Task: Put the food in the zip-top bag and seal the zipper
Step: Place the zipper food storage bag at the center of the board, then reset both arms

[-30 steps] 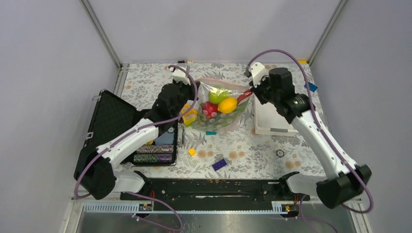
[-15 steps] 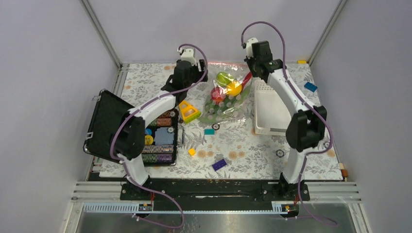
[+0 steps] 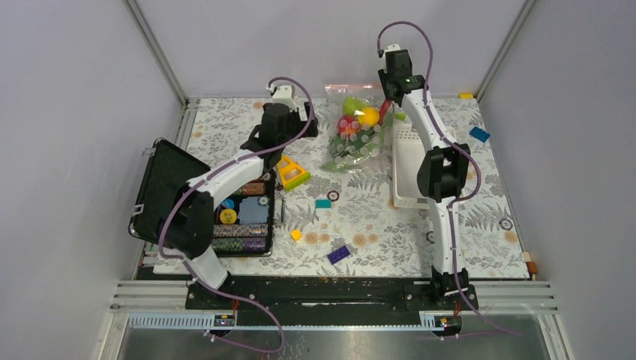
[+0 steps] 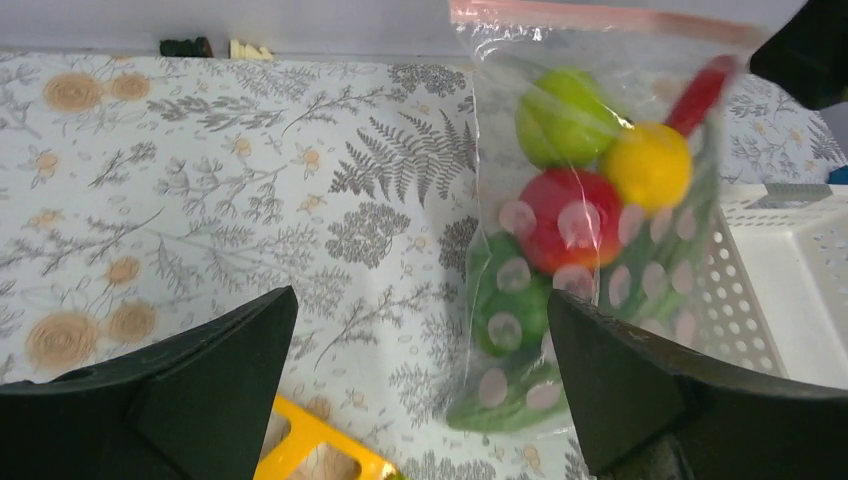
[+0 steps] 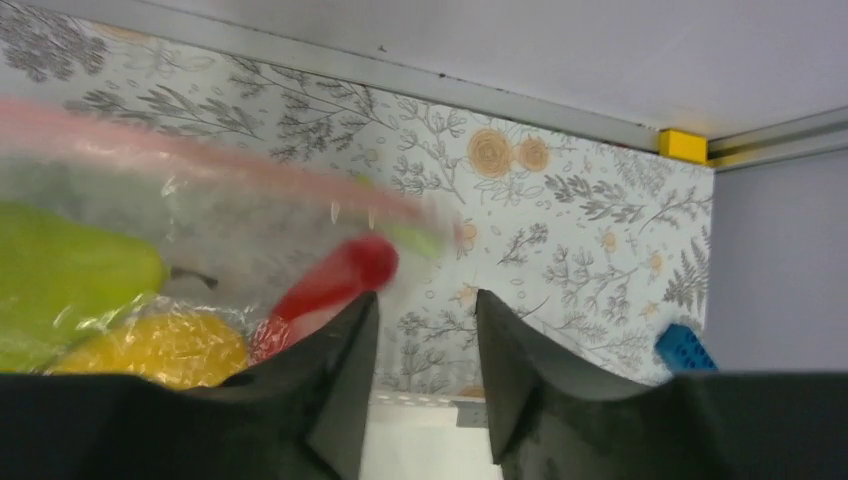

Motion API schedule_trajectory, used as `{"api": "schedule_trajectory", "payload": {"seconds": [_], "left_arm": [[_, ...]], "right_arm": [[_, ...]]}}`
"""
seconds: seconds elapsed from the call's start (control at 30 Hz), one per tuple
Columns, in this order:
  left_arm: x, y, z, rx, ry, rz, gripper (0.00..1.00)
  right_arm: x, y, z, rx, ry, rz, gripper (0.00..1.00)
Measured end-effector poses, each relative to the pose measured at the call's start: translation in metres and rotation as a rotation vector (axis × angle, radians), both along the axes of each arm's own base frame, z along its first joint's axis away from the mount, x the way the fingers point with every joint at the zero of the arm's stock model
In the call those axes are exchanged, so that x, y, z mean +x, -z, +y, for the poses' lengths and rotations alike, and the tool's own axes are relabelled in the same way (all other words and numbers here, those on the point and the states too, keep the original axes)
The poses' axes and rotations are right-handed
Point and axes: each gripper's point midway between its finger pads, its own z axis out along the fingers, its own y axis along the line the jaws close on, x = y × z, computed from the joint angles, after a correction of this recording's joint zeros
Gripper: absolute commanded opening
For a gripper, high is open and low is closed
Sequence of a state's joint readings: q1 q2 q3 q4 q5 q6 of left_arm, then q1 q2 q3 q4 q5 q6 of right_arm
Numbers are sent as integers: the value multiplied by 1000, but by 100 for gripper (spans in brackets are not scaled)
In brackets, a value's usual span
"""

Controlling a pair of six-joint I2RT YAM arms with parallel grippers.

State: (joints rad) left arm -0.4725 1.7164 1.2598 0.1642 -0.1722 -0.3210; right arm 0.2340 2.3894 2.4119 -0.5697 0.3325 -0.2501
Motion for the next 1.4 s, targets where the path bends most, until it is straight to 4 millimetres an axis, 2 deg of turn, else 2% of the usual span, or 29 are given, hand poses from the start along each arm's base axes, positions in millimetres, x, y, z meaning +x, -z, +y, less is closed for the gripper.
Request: {"api": "schedule_trajectory", "payload": {"seconds": [0.07, 0.17, 0.27, 0.33, 0.4, 0.53, 0.6, 0.67, 0.77, 0.8, 0.87, 1.03, 1.1, 1.23, 1.4], "left_arm": [[-13, -5, 6, -12, -3, -4, 99], [-31, -20, 15, -38, -8, -22, 99], [-46, -36, 22, -65, -10, -49, 99], [-56, -44, 27, -79, -12, -55, 99], [-66, -49, 31, -88, -14, -56, 99], [-89, -47, 43, -99, -24, -39, 99], [-102, -44, 50, -99, -33, -24, 99], [-115, -44, 58, -105, -47, -13, 99], [-128, -46, 68, -110, -70, 1, 99], [-132, -46, 71, -111, -77, 6, 99], [-140, -45, 77, -110, -95, 17, 99], [-155, -36, 86, -103, -112, 52, 99], [-158, -32, 88, -99, -114, 65, 99], [-159, -31, 89, -97, -117, 66, 99], [-161, -27, 90, -86, -119, 84, 99]], "right_arm": [[2, 8, -1, -1, 3, 7, 80], [1, 15, -1, 8, 10, 19, 98], [-1, 18, 1, 32, 18, 20, 100], [-10, 17, 2, 60, 27, 34, 100], [-23, 7, 3, 99, 41, 34, 100], [-69, -43, -1, 201, 85, -26, 100], [-103, -76, -7, 259, 104, -101, 100], [-146, -104, -15, 334, 114, -200, 100], [-205, -118, -27, 420, 134, -301, 100], [-226, -114, -31, 449, 146, -322, 100], [-255, -101, -39, 479, 174, -326, 100], [-310, -42, -57, 495, 273, -256, 100], [-327, -25, -63, 501, 308, -246, 100], [-352, -5, -71, 528, 354, -254, 100], [-362, -1, -79, 532, 396, -282, 100]]}}
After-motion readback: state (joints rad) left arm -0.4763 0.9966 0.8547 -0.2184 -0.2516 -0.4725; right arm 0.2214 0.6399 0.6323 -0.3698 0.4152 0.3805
